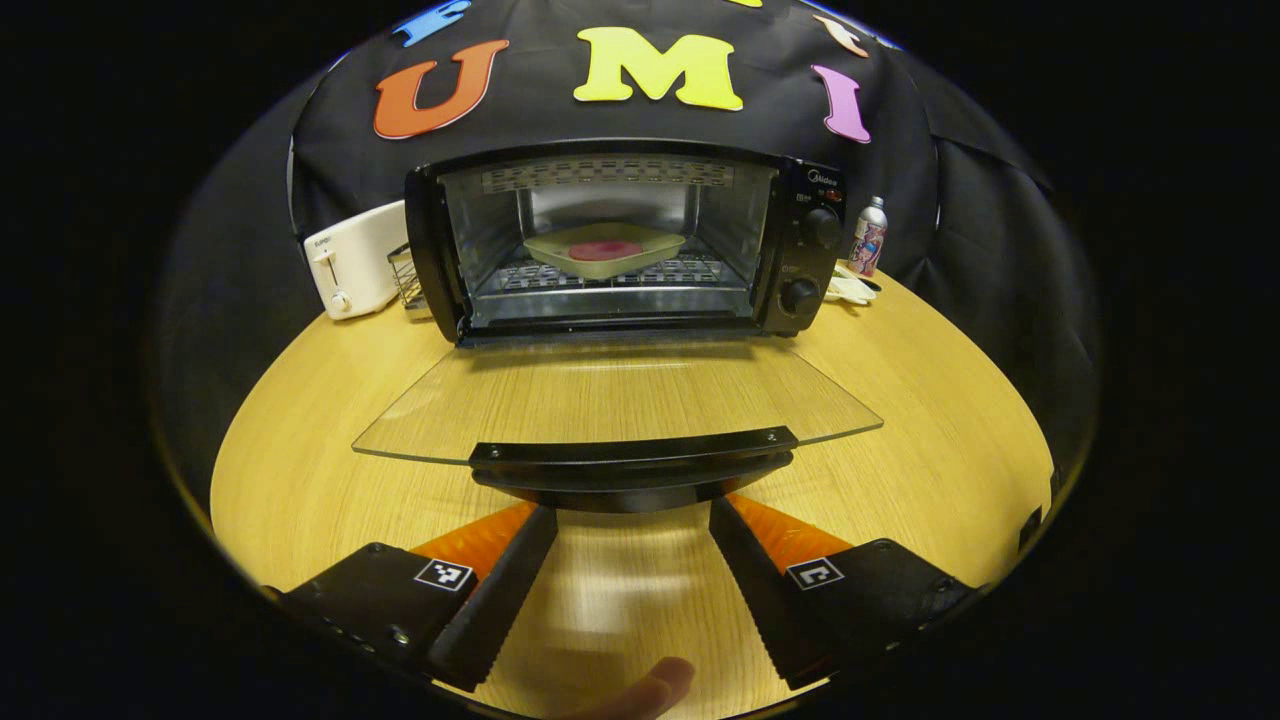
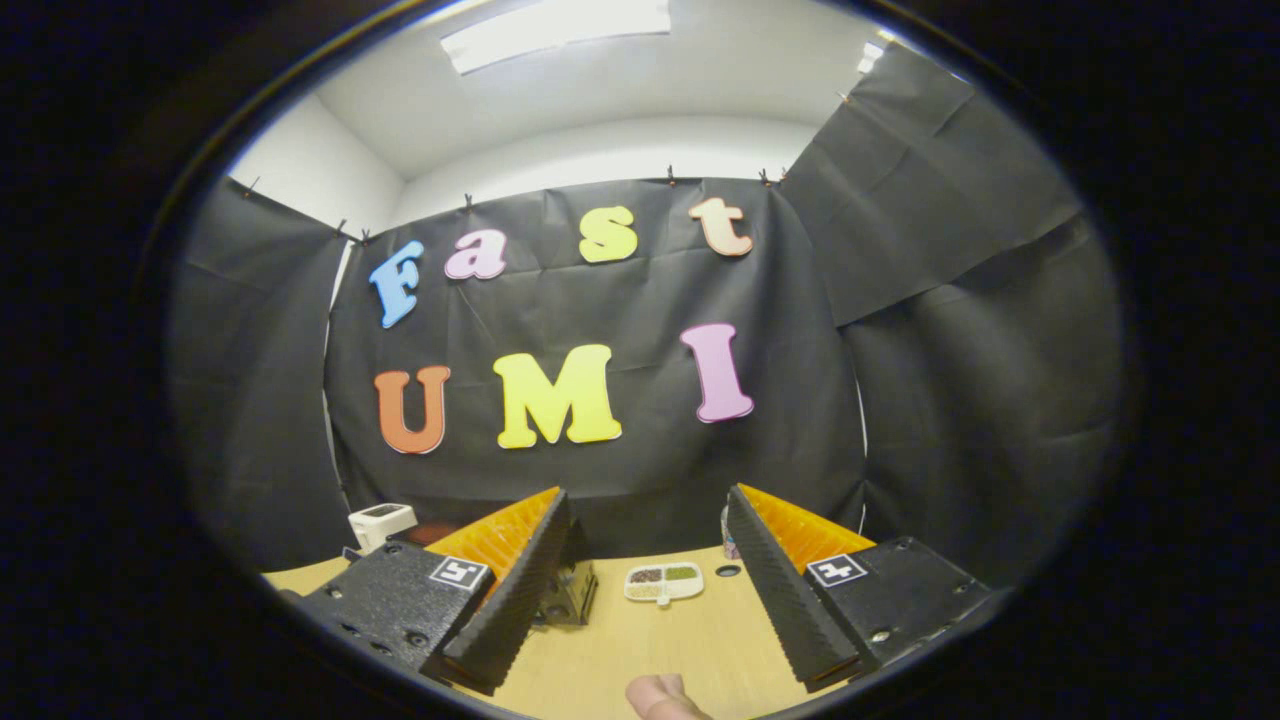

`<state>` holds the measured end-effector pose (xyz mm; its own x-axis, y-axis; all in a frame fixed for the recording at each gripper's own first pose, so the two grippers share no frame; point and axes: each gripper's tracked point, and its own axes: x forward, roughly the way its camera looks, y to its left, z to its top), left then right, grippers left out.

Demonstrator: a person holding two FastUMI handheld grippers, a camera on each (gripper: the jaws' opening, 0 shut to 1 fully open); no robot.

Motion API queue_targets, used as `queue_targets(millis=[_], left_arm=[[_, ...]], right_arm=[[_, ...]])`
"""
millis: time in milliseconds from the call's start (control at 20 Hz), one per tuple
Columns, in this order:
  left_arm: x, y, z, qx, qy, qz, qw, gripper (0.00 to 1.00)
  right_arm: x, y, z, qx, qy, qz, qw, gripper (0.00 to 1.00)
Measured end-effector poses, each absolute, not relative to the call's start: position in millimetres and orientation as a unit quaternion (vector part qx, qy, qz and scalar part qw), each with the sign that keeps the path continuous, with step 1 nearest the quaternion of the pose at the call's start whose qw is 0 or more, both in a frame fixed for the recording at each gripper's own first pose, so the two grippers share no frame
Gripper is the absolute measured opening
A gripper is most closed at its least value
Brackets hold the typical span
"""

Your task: Open the electric oven with the left hand, put the food in, and close the electric oven.

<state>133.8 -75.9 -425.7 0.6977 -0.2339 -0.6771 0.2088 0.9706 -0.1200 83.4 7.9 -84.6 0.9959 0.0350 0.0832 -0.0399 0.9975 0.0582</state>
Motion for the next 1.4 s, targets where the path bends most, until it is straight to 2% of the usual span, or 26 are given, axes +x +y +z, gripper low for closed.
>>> queue_targets(millis=[750,800,850,1050,1100,1150,1400], left_arm=[[200.5,-63.6,-374.4,-0.006,0.315,-0.105,0.943,0.97],[207.2,-62.2,-368.6,-0.010,0.307,-0.102,0.946,0.97],[210.3,-63.0,-365.6,-0.013,0.308,-0.103,0.946,0.97],[234.1,-57.9,-342.1,-0.011,0.276,-0.092,0.957,0.97],[242.3,-58.1,-337.3,-0.011,0.271,-0.089,0.958,0.97],[248.5,-56.5,-331.1,-0.008,0.268,-0.084,0.960,0.97],[250.2,-54.7,-267.3,-0.004,0.217,-0.075,0.973,0.97]], right_arm=[[58.6,-6.1,-85.7,0.015,-0.034,0.010,0.999,0.96],[57.3,-6.2,-86.0,0.013,-0.034,0.011,0.999,1.00],[56.7,-6.8,-85.8,0.012,-0.033,0.010,0.999,0.96],[52.8,-10.3,-83.3,0.005,-0.033,0.003,0.999,0.96],[52.0,-9.9,-82.1,0.003,-0.033,0.003,0.999,1.00],[49.9,-9.3,-80.9,0.000,-0.034,0.002,0.999,0.96],[34.2,-8.6,-67.5,-0.006,-0.042,0.001,0.999,0.96]])
